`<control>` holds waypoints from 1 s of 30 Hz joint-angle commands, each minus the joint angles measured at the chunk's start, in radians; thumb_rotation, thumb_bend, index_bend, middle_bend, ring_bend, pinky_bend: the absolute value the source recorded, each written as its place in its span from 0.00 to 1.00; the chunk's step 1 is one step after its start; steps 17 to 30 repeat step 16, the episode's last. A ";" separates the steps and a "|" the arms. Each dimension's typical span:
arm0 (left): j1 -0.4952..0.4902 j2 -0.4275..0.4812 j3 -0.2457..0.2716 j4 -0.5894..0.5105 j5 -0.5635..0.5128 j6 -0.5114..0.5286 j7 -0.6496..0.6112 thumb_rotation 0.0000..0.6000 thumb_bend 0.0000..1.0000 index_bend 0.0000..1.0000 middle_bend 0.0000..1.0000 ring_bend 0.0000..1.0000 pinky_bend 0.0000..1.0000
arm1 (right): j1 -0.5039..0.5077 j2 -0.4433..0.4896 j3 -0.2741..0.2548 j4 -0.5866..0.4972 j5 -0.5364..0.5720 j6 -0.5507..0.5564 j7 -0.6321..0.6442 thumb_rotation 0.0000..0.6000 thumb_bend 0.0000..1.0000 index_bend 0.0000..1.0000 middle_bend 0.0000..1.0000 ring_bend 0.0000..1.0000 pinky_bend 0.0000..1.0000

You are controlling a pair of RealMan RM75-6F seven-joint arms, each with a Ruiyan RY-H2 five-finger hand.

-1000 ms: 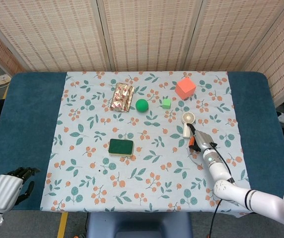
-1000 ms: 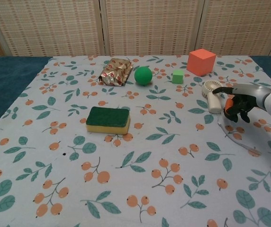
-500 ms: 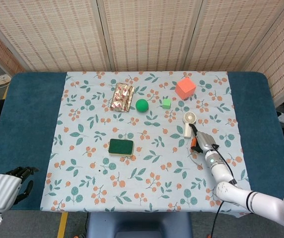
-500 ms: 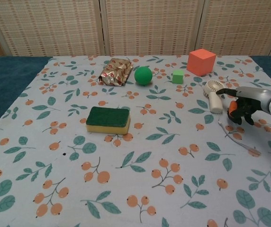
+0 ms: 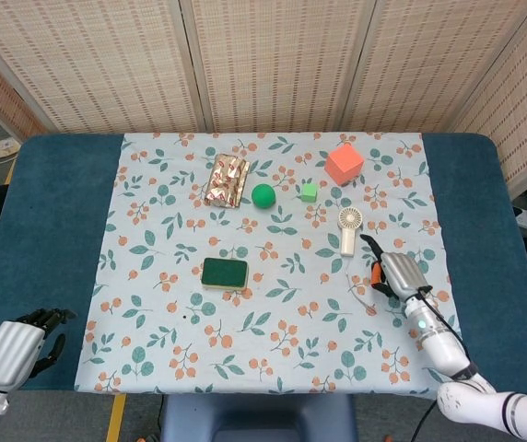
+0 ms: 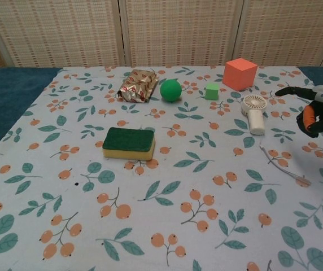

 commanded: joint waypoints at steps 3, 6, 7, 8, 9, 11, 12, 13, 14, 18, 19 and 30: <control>-0.005 -0.007 0.000 0.007 0.007 -0.001 0.002 1.00 0.53 0.35 0.42 0.41 0.65 | -0.174 0.082 -0.143 0.000 -0.289 0.276 0.032 1.00 0.92 0.15 0.73 0.53 0.68; -0.008 -0.012 0.000 0.010 0.005 -0.008 0.004 1.00 0.53 0.35 0.42 0.41 0.65 | -0.253 0.043 -0.171 0.115 -0.400 0.445 0.035 1.00 0.64 0.23 0.64 0.43 0.59; -0.009 -0.014 -0.001 0.011 0.003 -0.010 0.005 1.00 0.53 0.35 0.42 0.41 0.65 | -0.271 0.032 -0.177 0.151 -0.426 0.484 0.031 1.00 0.55 0.25 0.58 0.39 0.55; -0.011 -0.016 -0.001 0.013 0.002 -0.014 0.006 1.00 0.53 0.35 0.42 0.41 0.65 | -0.287 0.022 -0.183 0.182 -0.445 0.514 0.026 1.00 0.50 0.25 0.55 0.36 0.52; -0.014 -0.020 -0.002 0.015 0.001 -0.019 0.008 1.00 0.53 0.35 0.42 0.41 0.65 | -0.304 0.013 -0.187 0.207 -0.460 0.541 0.020 1.00 0.44 0.25 0.51 0.33 0.48; -0.020 -0.027 -0.003 0.021 0.001 -0.028 0.010 1.00 0.53 0.35 0.42 0.41 0.65 | -0.316 0.022 -0.204 0.202 -0.483 0.544 0.010 1.00 0.38 0.25 0.44 0.28 0.41; -0.023 -0.030 -0.003 0.025 0.002 -0.031 0.011 1.00 0.53 0.35 0.42 0.41 0.65 | -0.320 0.032 -0.209 0.190 -0.491 0.544 0.011 1.00 0.36 0.24 0.40 0.27 0.37; -0.025 -0.033 -0.003 0.028 0.002 -0.034 0.012 1.00 0.53 0.35 0.42 0.41 0.65 | -0.324 0.037 -0.208 0.183 -0.499 0.554 0.008 1.00 0.35 0.23 0.38 0.26 0.34; -0.028 -0.036 -0.003 0.030 0.003 -0.038 0.011 1.00 0.53 0.35 0.42 0.41 0.65 | -0.330 0.038 -0.207 0.181 -0.509 0.566 -0.001 1.00 0.34 0.22 0.36 0.25 0.31; -0.032 -0.040 -0.003 0.035 0.005 -0.041 0.009 1.00 0.53 0.35 0.42 0.41 0.65 | -0.339 0.043 -0.211 0.175 -0.524 0.575 -0.014 1.00 0.34 0.21 0.35 0.22 0.28; -0.032 -0.040 -0.003 0.035 0.005 -0.041 0.009 1.00 0.53 0.35 0.42 0.41 0.65 | -0.339 0.043 -0.211 0.175 -0.524 0.575 -0.014 1.00 0.34 0.21 0.35 0.22 0.28; -0.032 -0.040 -0.003 0.035 0.005 -0.041 0.009 1.00 0.53 0.35 0.42 0.41 0.65 | -0.339 0.043 -0.211 0.175 -0.524 0.575 -0.014 1.00 0.34 0.21 0.35 0.22 0.28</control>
